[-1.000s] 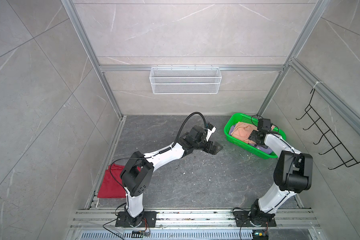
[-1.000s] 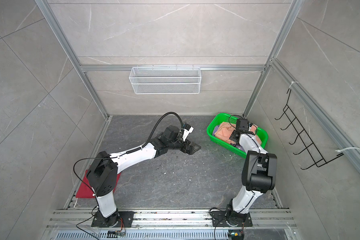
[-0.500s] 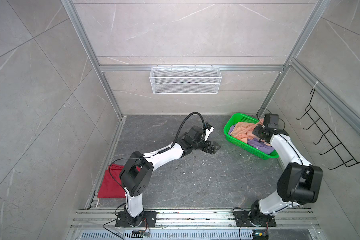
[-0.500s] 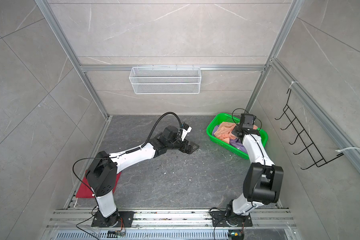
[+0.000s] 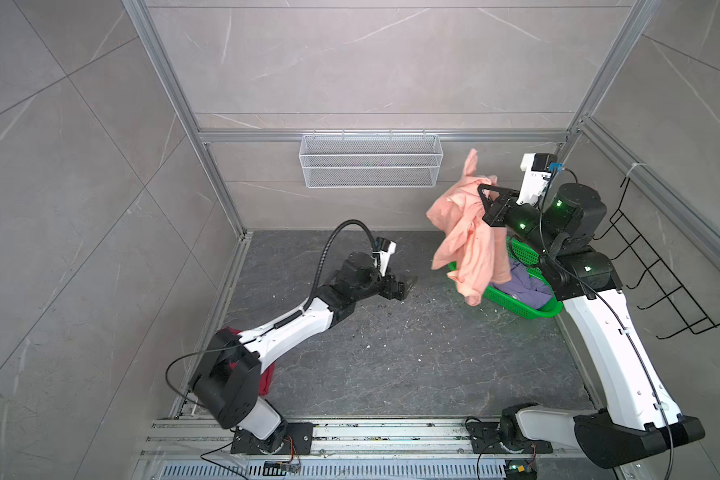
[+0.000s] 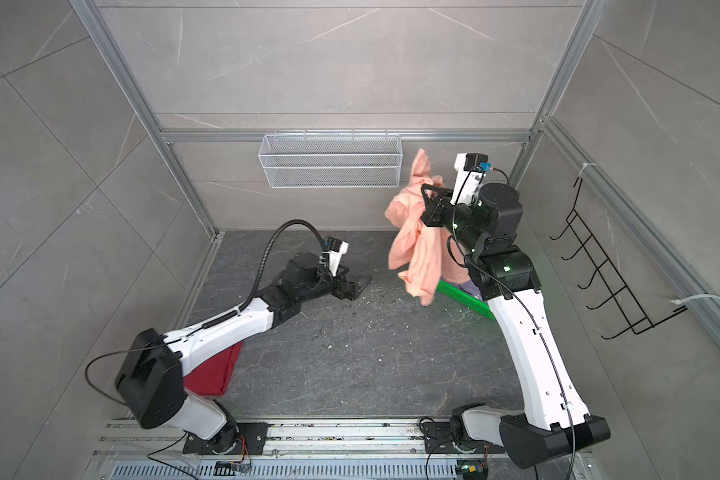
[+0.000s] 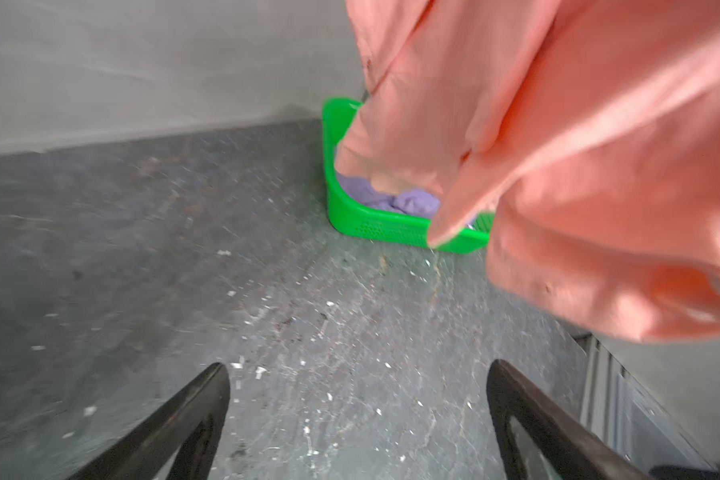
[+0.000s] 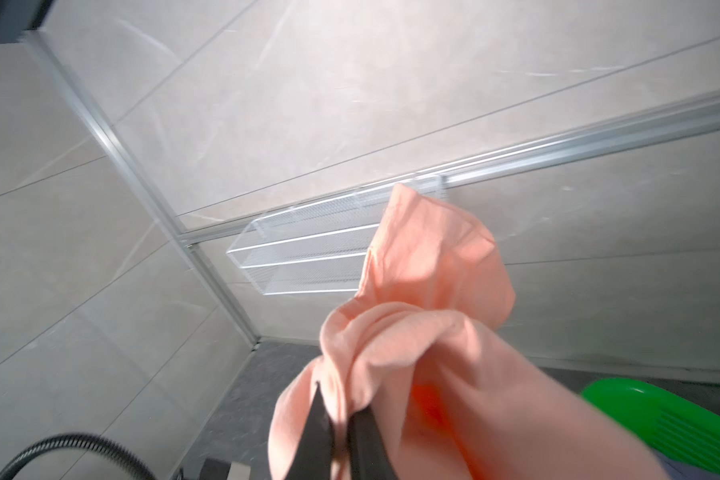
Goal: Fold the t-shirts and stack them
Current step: 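Lift the pink t-shirt out of the basket and drop it on the table center, then grasp the pink t-shirt's shoulders with the left and right grippers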
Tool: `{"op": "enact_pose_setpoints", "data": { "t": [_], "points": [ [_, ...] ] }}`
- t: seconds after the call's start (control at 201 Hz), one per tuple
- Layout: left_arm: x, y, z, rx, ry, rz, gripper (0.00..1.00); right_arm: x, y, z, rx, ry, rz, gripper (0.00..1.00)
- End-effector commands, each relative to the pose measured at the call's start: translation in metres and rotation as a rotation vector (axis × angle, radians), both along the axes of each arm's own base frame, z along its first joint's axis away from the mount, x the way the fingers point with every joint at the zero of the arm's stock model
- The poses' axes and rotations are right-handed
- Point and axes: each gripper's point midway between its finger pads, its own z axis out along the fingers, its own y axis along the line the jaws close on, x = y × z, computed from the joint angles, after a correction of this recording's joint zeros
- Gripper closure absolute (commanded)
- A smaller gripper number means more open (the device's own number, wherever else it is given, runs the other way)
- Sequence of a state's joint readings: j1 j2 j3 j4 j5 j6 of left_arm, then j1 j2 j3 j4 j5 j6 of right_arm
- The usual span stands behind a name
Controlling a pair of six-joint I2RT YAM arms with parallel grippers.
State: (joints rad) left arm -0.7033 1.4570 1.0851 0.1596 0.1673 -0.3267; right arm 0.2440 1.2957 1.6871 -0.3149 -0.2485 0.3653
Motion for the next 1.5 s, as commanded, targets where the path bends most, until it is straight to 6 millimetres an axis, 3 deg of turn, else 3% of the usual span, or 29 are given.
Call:
{"op": "enact_pose_setpoints", "data": {
  "t": [0.0,0.1,0.169,0.279,0.323,0.378,0.423,0.493,0.647,0.811,1.035,1.184,1.348,1.498],
  "points": [
    [0.000,0.049,0.061,-0.029,-0.198,0.162,0.01,-0.006,0.036,-0.001,0.069,0.022,0.166,0.97],
    [-0.014,0.087,0.067,0.023,-0.245,0.271,0.00,0.000,0.051,-0.033,0.109,0.126,0.227,0.94],
    [-0.020,0.110,0.067,0.046,-0.256,0.337,0.00,0.014,0.048,-0.073,0.091,0.233,0.174,0.92],
    [-0.024,0.131,0.055,0.076,-0.227,0.410,0.01,0.040,0.017,-0.152,-0.032,0.446,-0.058,0.50],
    [-0.023,0.134,0.048,0.093,-0.206,0.426,0.01,0.047,-0.003,-0.180,-0.105,0.525,-0.182,0.43],
    [-0.021,0.133,0.036,0.125,-0.169,0.429,0.01,0.051,-0.022,-0.201,-0.178,0.577,-0.287,0.40],
    [-0.018,0.132,0.026,0.154,-0.136,0.429,0.01,0.052,-0.029,-0.210,-0.210,0.591,-0.319,0.34],
    [-0.012,0.132,0.009,0.206,-0.088,0.441,0.01,0.051,-0.027,-0.214,-0.215,0.596,-0.310,0.34],
    [0.007,0.135,-0.036,0.260,0.055,0.479,0.01,0.047,0.008,-0.227,-0.140,0.620,-0.117,0.34],
    [0.024,0.142,-0.080,0.256,0.224,0.490,0.02,0.037,0.045,-0.279,-0.103,0.732,0.001,0.35],
    [0.047,0.139,-0.111,0.245,0.315,0.447,0.03,0.027,0.091,-0.359,-0.090,0.876,0.046,0.37],
    [0.083,0.125,-0.126,0.232,0.366,0.371,0.05,0.028,0.090,-0.396,-0.114,0.952,-0.025,0.37],
    [0.121,0.113,-0.157,0.292,0.427,0.359,0.12,0.022,0.088,-0.415,-0.106,0.997,-0.051,0.37],
    [0.137,0.114,-0.190,0.331,0.502,0.401,0.16,0.012,0.082,-0.430,-0.124,1.029,-0.084,0.37]
  ]
}}
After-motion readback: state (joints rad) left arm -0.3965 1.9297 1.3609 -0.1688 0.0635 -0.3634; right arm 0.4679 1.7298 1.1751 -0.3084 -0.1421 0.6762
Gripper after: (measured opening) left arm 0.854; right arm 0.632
